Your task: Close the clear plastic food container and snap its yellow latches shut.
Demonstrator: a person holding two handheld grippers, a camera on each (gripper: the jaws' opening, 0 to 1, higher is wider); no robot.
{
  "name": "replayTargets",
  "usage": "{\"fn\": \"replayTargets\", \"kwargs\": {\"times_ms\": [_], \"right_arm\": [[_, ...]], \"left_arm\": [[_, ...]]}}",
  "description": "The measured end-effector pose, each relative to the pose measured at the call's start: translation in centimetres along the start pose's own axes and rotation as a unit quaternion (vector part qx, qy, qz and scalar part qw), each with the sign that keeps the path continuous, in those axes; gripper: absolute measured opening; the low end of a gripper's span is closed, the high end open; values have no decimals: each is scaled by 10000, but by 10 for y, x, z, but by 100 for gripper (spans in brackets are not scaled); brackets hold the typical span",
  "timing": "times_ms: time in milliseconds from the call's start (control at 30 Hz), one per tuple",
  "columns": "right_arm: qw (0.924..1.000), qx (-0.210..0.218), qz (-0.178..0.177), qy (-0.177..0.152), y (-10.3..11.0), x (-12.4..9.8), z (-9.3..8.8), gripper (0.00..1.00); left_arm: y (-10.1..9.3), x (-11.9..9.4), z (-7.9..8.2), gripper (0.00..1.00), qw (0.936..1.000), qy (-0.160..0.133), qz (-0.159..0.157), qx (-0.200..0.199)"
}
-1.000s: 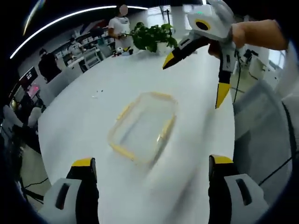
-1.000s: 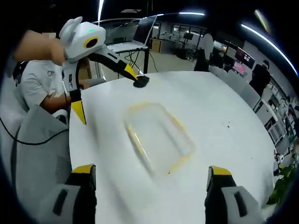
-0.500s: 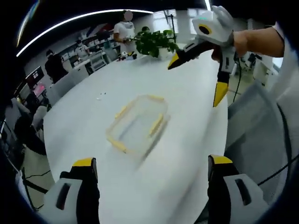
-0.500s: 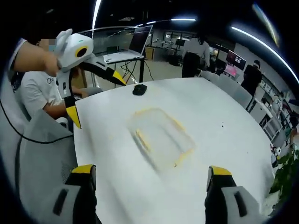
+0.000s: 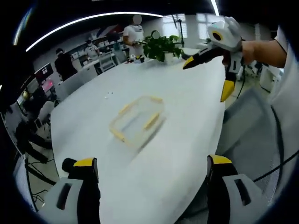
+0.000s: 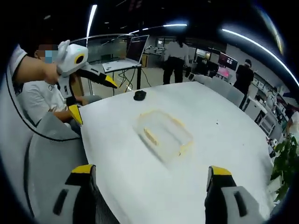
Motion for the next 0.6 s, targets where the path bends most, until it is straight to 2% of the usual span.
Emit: {"fn": "replayTargets", "kwargs": {"times_ms": [67,300,467,533,600], "right_arm": [[9999,53,-51,-132,4,-5,-3,99],[9997,174,-87,-162,16,-17,-17,99],[9989,269,-232,-289,18,-31,-23,99],[9983,300,-371,-329,18,-37,-25,99],[9975,160,-592,-348,18,-42,-26,99]], "left_arm": [[-4,-5,-3,95,10000,-24,39,-42],[-18,-17,-16,94,9993,-158,83,-341],[-20,-26,-24,94,9984,-231,185,-476],[-19,-30,-26,94,9980,-247,193,-555],[-18,-33,-28,93,9970,-299,195,-682]]}}
Point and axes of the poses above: the point that each gripper's makers call its tool centre point, and the gripper's own axes: x roughly forward along the fingers, y roughly to its left, z roughly out of its top, the point moved 8 cm from there along -x, roughly backward along the fingers, and after that the axes turned 15 degrees about y, right-handed, at the moved point
